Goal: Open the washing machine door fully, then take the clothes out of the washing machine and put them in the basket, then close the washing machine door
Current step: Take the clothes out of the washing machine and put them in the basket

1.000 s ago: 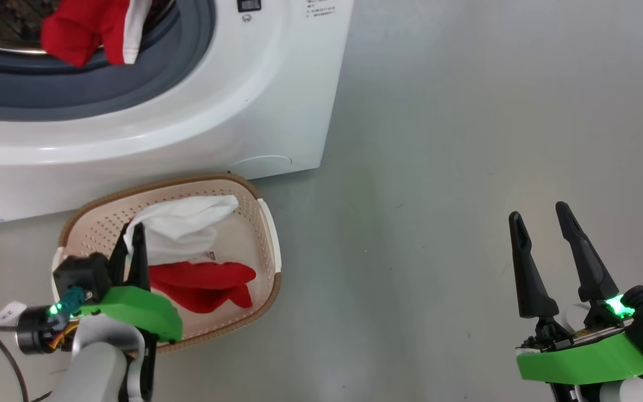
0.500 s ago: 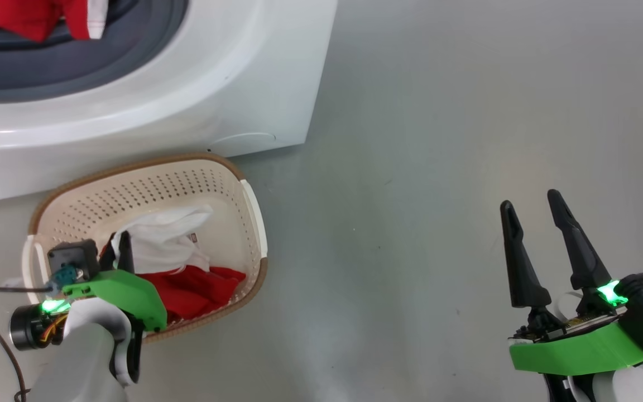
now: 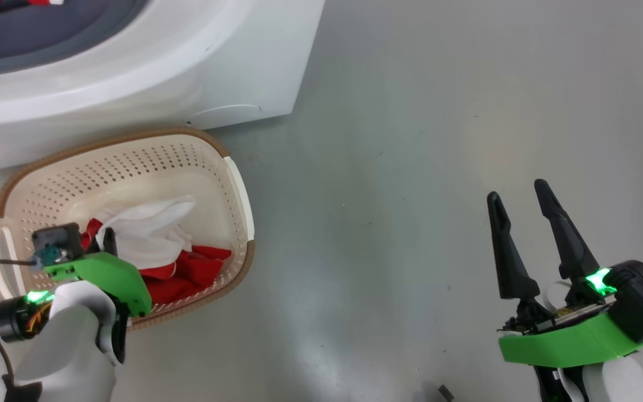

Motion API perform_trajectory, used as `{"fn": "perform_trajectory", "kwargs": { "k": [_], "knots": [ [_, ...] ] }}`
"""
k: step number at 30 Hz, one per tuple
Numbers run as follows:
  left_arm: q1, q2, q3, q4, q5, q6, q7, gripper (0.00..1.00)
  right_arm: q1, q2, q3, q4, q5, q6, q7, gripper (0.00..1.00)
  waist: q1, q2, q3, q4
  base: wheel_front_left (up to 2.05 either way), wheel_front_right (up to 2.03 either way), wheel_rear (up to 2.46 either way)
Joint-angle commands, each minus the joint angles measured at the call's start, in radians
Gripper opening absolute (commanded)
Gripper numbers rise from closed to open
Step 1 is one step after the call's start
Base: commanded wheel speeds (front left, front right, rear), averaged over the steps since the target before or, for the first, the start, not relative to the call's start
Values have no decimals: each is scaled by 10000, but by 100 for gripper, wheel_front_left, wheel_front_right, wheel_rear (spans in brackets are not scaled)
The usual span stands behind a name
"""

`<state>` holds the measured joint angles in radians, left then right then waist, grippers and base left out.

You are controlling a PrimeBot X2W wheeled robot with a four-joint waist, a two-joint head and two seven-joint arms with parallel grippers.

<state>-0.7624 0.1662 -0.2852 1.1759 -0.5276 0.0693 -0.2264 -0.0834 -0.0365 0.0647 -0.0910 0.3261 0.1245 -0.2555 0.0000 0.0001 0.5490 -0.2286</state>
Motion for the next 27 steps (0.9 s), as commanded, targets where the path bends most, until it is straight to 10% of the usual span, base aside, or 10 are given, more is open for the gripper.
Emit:
{"fn": "perform_trajectory", "kwargs": {
  "k": [1,19,22,27],
  "knots": [
    [-132,251,245,115,-95,-95,113,0,-175,-137,302,-185,195,62,-63,100,0,-1,132,-106,0,0,0],
    [-595,600,218,1022,-370,108,1466,0,-573,-137,640,73,539,62,-63,100,0,-1,589,-651,0,0,0],
    [-665,643,203,1046,-395,154,1340,89,-624,-137,627,111,564,62,-63,100,0,-1,670,-669,0,0,0],
    [-795,603,157,1062,-399,186,1225,100,-670,-137,629,169,565,62,-63,100,0,-1,680,-634,0,0,0]
  ]
}}
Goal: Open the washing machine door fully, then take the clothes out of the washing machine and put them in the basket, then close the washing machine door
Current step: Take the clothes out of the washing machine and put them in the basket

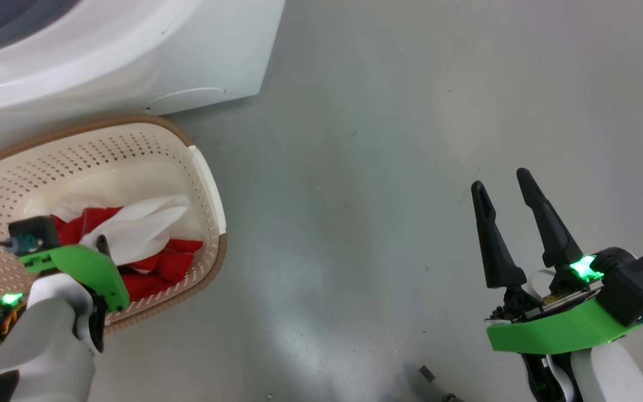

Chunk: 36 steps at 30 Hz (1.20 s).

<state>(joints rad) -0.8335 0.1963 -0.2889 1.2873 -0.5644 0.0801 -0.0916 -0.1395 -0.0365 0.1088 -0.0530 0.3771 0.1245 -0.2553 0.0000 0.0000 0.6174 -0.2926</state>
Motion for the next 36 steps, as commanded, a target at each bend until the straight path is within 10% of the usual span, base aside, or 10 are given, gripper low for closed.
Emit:
{"fn": "perform_trajectory", "kwargs": {
  "k": [1,23,36],
  "knots": [
    [-111,288,183,-50,-36,66,-156,100,-119,-137,188,-198,55,62,-65,100,0,0,-11,21,0,0,0],
    [-162,-27,122,-391,-255,-554,-1486,100,64,-137,-101,23,-76,62,-65,100,0,0,-1137,747,0,0,0],
    [711,-158,285,-2824,38,-421,-1698,100,441,-137,-369,167,-214,62,-65,100,0,0,-2221,1081,0,0,0]
  ]
}}
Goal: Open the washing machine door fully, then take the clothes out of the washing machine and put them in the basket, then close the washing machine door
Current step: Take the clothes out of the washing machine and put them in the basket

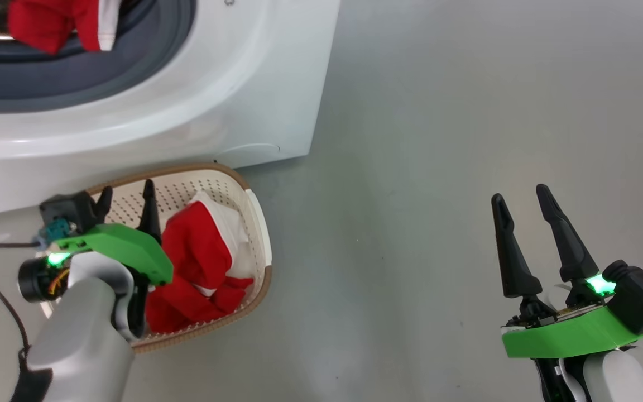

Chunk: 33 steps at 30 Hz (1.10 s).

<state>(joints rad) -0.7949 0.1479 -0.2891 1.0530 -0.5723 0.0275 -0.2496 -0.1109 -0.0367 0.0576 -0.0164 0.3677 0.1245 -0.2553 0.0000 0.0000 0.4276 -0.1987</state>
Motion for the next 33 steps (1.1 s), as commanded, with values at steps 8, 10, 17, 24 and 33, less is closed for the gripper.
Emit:
{"fn": "perform_trajectory", "kwargs": {
  "k": [8,10,17,24,33],
  "knots": [
    [1788,312,649,-3134,452,226,-120,100,441,-135,-50,-132,-255,62,-22,100,0,0,-1086,338,0,0,0],
    [2234,310,764,-3905,570,319,-120,100,540,-135,-104,-121,-307,62,8,100,0,0,-1317,408,0,0,0],
    [3628,310,915,-6122,1029,790,-121,100,948,-135,-300,-202,-489,62,161,100,0,0,-2111,645,0,0,0],
    [4845,358,1000,-8081,1307,920,-121,100,1457,-135,-633,-520,-843,62,214,100,0,0,-2818,855,0,0,0],
    [5623,597,952,-9400,1844,1303,-107,100,1824,-135,-939,-867,-1239,62,332,100,0,0,-3206,908,0,0,0]
  ]
}}
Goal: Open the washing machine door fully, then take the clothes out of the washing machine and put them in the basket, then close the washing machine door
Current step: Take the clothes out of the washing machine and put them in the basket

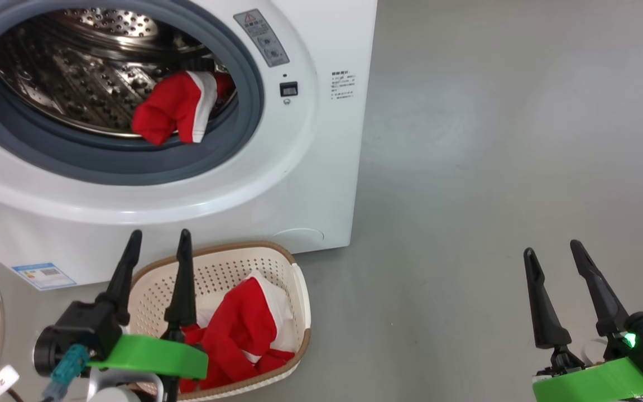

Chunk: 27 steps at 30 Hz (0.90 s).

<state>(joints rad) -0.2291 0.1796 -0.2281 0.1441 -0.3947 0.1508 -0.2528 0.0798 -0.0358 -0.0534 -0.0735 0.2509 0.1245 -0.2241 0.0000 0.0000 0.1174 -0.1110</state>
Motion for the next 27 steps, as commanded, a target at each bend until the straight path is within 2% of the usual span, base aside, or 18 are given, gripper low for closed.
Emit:
{"fn": "perform_trajectory", "kwargs": {
  "k": [1,6,15,27],
  "knots": [
    [40,315,332,-396,106,123,-31,100,-24,-144,127,-336,-107,62,30,100,0,0,-153,39,0,0,0],
    [377,478,290,-834,325,361,52,100,248,-144,-32,-521,-215,62,70,100,0,0,-452,72,0,0,0],
    [1103,657,146,-1562,395,422,144,100,644,-144,-150,-844,-193,62,144,100,0,0,-735,68,0,0,0],
    [2058,974,-68,-2067,718,727,398,100,1376,-144,-366,-1241,-111,62,290,100,0,0,-1114,164,0,0,0]
  ]
}}
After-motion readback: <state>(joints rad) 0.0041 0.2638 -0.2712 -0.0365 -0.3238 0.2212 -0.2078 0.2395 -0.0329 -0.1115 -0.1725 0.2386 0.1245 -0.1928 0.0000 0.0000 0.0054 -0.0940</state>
